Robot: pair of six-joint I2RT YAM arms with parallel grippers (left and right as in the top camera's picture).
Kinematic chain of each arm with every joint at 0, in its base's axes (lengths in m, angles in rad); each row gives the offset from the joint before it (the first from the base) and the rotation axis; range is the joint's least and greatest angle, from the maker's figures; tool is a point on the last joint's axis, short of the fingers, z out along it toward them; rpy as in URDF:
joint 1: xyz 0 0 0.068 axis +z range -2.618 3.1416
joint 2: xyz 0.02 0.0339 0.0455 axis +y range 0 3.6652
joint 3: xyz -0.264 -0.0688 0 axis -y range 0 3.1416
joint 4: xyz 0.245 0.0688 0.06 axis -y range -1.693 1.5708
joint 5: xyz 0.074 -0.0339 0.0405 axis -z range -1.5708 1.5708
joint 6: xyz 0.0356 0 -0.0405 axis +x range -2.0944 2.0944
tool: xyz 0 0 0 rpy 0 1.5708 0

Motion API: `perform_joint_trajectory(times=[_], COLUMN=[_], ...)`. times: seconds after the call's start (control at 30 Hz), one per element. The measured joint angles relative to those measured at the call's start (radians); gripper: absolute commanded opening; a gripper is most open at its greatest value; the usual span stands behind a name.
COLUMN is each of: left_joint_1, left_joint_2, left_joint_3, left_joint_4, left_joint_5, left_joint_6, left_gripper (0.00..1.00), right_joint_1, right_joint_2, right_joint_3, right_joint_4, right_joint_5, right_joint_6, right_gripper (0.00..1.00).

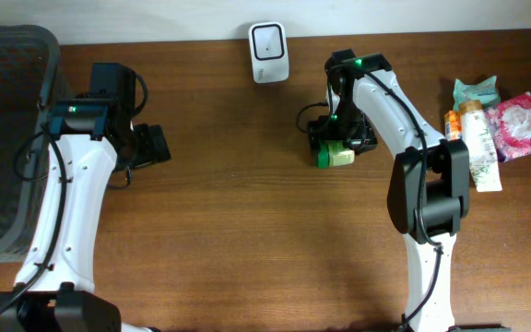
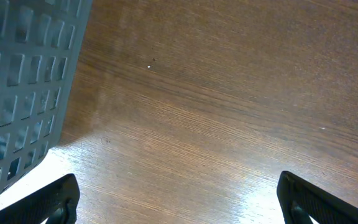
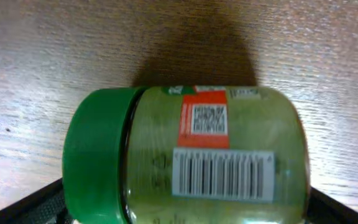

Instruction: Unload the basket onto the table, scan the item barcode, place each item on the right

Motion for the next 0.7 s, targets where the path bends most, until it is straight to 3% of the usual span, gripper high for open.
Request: perform_joint_trajectory(times=[0.13,0.27,0.7], left_joint_1=[0.000,0.000,0.000], left_joint_2=[0.000,0.000,0.000], left_joint_3=[0.000,0.000,0.000], left_joint_4=[0.000,0.000,0.000], left_joint_5=[0.000,0.000,0.000], left_joint_6=[0.000,0.000,0.000], left_gripper=[0.99,0.99,0.99], right_joint_1=[0.006,0.024,0.022], right_joint_2=[0.000,0.000,0.002], right_joint_3=[0.000,0.000,0.021], right_joint_4=[0.003,0.010,-0.002], right_joint_5=[-0.007,-0.028,-0.133], right_joint_6=[-0.002,-0.001,-0.001], right_gripper=[0.80,0.78,0.77])
